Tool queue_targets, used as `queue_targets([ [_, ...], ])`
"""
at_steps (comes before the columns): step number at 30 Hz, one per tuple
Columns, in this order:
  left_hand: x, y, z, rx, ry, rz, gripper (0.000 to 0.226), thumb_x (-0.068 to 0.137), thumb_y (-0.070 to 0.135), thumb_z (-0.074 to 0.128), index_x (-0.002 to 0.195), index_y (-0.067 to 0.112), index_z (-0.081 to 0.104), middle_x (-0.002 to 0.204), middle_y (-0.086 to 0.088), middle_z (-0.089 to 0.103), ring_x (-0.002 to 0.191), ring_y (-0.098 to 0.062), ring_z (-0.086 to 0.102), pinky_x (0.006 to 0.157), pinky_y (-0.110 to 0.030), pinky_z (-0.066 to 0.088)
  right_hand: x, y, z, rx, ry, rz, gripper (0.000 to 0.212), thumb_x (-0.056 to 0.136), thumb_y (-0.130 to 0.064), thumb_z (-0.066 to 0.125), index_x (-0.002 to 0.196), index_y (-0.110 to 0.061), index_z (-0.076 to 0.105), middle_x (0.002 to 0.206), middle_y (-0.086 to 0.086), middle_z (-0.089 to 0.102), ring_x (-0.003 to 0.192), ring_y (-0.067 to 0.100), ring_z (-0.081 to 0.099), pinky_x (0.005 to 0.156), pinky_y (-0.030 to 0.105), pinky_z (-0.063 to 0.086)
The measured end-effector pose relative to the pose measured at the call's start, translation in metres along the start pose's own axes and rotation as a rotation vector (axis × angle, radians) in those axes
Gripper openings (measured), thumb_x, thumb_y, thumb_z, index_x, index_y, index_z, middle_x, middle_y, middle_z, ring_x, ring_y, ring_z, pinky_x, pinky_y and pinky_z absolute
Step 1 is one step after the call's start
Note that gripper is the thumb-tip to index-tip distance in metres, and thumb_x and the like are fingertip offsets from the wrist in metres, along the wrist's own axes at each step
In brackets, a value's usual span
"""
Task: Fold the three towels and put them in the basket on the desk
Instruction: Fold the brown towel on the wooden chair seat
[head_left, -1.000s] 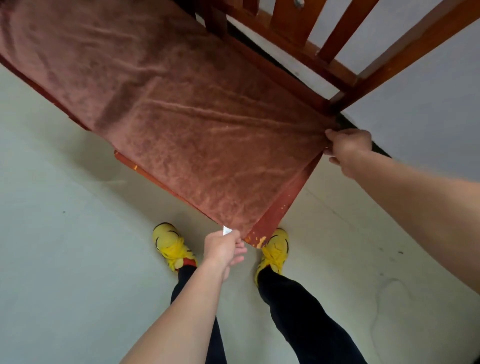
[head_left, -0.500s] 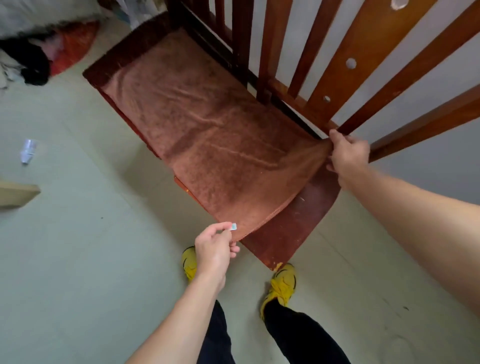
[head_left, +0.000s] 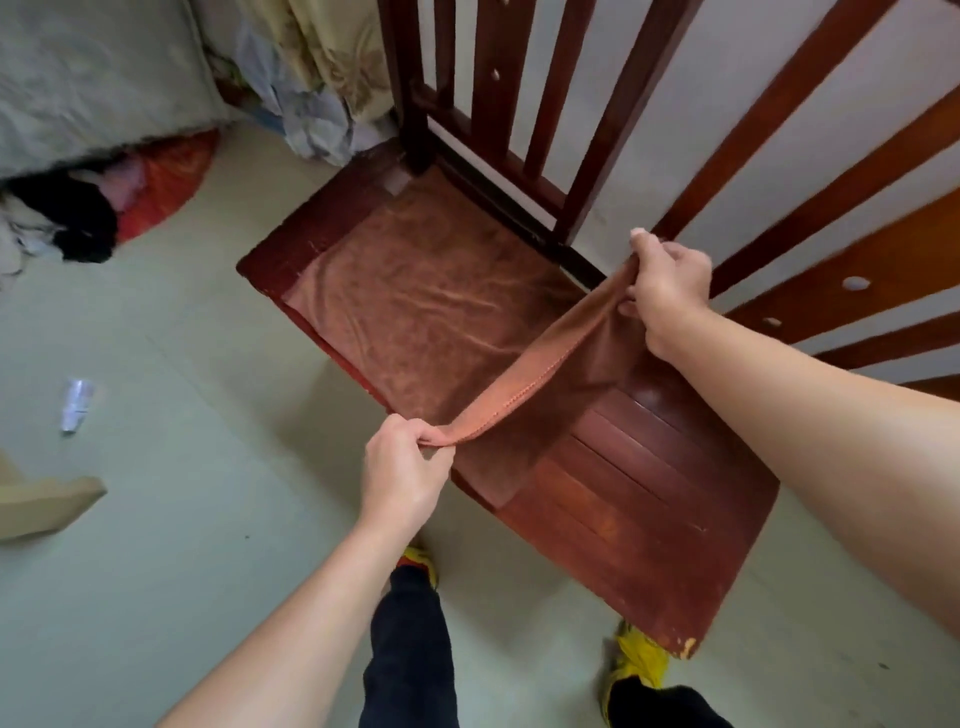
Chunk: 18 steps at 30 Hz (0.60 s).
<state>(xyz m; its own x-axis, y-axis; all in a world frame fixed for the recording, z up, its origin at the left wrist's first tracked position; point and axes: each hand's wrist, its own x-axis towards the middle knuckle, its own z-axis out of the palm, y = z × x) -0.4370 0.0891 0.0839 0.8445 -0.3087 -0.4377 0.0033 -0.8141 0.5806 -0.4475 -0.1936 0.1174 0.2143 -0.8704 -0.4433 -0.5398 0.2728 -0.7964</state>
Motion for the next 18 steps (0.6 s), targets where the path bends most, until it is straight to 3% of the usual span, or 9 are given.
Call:
queue_targets([
  [3,0.049,-0.031,-0.036,0.142,-0.019,0.122,0.012,0.085,0.027,0.068,0.082,0.016,0.072,0.101,0.002,0.057,0.099,-0.020,0.053,0.082,-0.034,0.045,-0.003,-0.015,0.051,-0.009,0.062,0.028,0.030,0.092,-0.039,0.059,0.075,-0.015,0.058,0.067,0.006,0.054,0.049,0.015,0.055,0.054,0.031,0.055],
  [6,0.076,-0.045,-0.063,0.103,-0.067,0.245,0.015,0.086,0.026,0.067,0.083,0.013,0.074,0.118,0.003,0.062,0.111,-0.018,0.051,0.092,-0.036,0.043,-0.003,-0.027,0.077,-0.003,0.109,0.032,0.031,0.094,-0.038,0.057,0.083,-0.011,0.063,0.063,0.008,0.053,0.043,0.015,0.052,0.048,0.026,0.051],
  [8,0.094,-0.050,-0.083,0.002,-0.121,0.239,0.015,0.086,0.028,0.066,0.079,0.017,0.073,0.092,0.008,0.070,0.088,-0.009,0.060,0.077,-0.028,0.043,-0.004,-0.041,0.097,0.008,0.126,0.046,0.029,0.095,-0.038,0.057,0.086,-0.010,0.063,0.061,0.007,0.054,0.037,0.011,0.053,0.046,0.024,0.050],
  [10,0.109,-0.051,-0.096,-0.084,-0.154,0.175,0.019,0.084,0.031,0.064,0.067,0.023,0.067,0.061,0.011,0.064,0.061,-0.004,0.056,0.061,-0.027,0.040,-0.003,-0.051,0.111,0.027,0.130,0.050,0.028,0.094,-0.037,0.058,0.079,-0.013,0.059,0.059,0.005,0.053,0.034,0.008,0.053,0.044,0.022,0.050],
  [14,0.137,-0.048,-0.112,-0.152,-0.199,0.007,0.014,0.086,0.024,0.068,0.075,0.016,0.071,0.063,-0.002,0.070,0.058,-0.018,0.060,0.058,-0.028,0.042,0.004,-0.070,0.143,0.012,0.109,0.004,0.031,0.091,-0.038,0.061,0.072,-0.013,0.056,0.059,0.007,0.049,0.046,0.018,0.052,0.047,0.028,0.048],
  [18,0.164,-0.048,-0.123,-0.159,-0.226,-0.050,0.017,0.089,0.019,0.065,0.078,0.008,0.071,0.066,-0.007,0.068,0.060,-0.020,0.056,0.058,-0.025,0.041,0.012,-0.086,0.179,-0.056,0.016,-0.037,0.039,0.093,-0.038,0.060,0.063,-0.014,0.051,0.046,0.001,0.049,0.034,0.013,0.051,0.040,0.024,0.045],
])
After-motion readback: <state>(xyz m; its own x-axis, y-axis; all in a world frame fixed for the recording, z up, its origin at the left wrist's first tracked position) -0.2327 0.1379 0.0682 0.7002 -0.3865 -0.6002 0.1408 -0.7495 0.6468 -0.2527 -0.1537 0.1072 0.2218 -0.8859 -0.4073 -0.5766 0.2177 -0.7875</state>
